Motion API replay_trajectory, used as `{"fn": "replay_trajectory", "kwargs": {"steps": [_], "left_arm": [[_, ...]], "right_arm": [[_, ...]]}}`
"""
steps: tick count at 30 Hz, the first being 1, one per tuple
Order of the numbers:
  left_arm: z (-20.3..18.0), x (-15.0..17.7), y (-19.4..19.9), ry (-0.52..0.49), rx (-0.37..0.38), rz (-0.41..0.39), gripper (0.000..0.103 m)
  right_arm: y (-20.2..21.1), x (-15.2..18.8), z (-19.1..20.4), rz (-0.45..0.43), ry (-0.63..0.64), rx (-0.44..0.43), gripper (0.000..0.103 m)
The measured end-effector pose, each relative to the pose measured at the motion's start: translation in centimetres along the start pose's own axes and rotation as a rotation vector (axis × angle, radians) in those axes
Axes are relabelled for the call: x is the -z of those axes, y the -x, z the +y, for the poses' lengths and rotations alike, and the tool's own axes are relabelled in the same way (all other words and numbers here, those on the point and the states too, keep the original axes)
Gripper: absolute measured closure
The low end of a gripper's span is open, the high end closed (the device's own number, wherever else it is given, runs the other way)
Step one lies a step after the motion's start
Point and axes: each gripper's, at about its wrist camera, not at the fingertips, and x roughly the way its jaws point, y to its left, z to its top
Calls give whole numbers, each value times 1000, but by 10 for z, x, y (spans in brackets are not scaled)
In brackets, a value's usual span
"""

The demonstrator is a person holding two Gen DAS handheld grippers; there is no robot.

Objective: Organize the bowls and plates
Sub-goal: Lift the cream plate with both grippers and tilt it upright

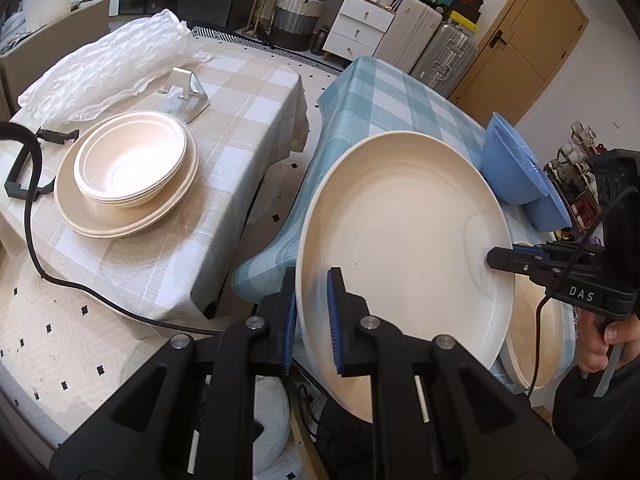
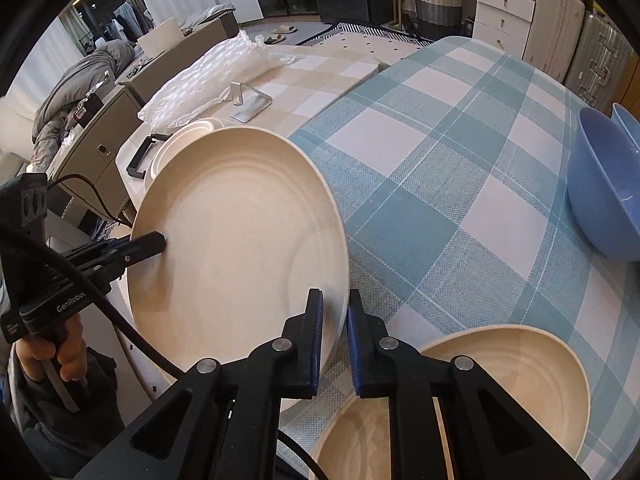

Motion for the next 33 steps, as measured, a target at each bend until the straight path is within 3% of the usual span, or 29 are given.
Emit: {"fn": "replay_trajectory", "kwargs": {"steps": [13, 33], "left_arm": [[-43, -3, 26, -74, 30, -36, 92], [-136, 1, 25, -210, 82, -25, 91]], "right_arm": [[46, 30, -14, -50, -65, 7, 91], [104, 87, -64, -123, -197, 37, 92]]}}
